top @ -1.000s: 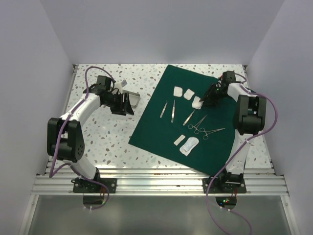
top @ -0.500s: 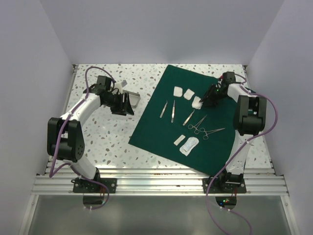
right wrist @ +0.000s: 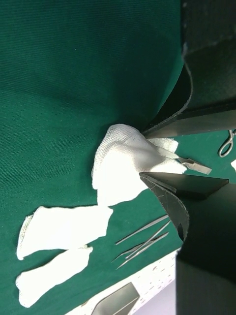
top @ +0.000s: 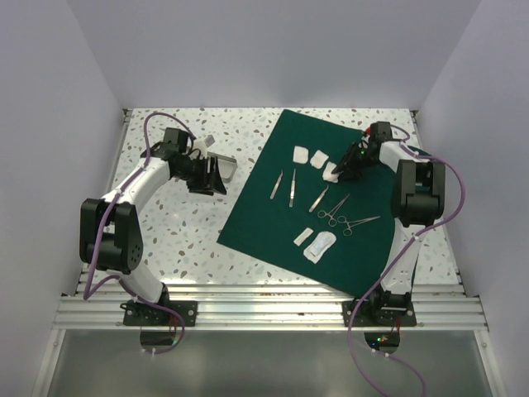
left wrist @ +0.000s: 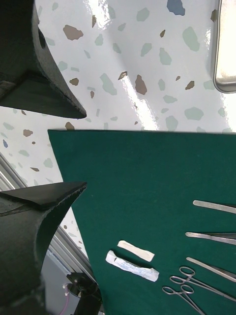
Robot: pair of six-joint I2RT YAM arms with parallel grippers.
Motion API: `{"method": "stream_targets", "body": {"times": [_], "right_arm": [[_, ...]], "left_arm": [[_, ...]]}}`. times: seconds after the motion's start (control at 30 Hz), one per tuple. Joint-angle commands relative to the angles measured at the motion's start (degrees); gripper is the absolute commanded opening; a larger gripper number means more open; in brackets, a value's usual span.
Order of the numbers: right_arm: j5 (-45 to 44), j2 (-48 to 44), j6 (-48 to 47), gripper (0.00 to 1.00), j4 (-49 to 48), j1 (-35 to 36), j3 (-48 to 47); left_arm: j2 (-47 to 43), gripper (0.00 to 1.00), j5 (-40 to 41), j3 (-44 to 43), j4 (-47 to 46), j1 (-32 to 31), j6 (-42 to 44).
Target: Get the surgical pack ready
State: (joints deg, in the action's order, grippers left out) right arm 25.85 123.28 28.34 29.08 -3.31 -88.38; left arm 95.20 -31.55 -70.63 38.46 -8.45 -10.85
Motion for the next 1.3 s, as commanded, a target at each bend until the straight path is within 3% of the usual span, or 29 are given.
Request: {"method": "stream_targets", "body": {"times": [0.0, 0.2, 0.6, 1.03, 1.27], "right_arm": [[0.1, 1.5, 0.2, 0.37, -1.7, 0.2, -1.3], [-1.7, 0.4, -0.2, 0.37, 0.9, 0.2, -1.8], [-1.4, -1.9, -2.9, 0.50, 2.0, -0.6, -0.6], [-4.7, 0.0, -5.2, 0.50, 5.6, -0.8, -5.5], [-1.1, 2.7, -4.1, 0.50, 3.1, -1.0, -5.6]], "left_arm": [[-0.4, 0.57, -1.1, -0.2, -0.1, -0.3, 0.9], [-0.5, 0.57, -1.0, -0.4, 0.0, -0.3, 0.9], [-0.5, 0.57, -1.1, -0.1, -0.3, -0.3, 0.9], [-0.5, 0.57, -1.1, 0.0, -0.2, -0.3, 1.0], [0.0, 0.57, -1.3, 0.0, -0.1, -0.3, 1.3]]}}
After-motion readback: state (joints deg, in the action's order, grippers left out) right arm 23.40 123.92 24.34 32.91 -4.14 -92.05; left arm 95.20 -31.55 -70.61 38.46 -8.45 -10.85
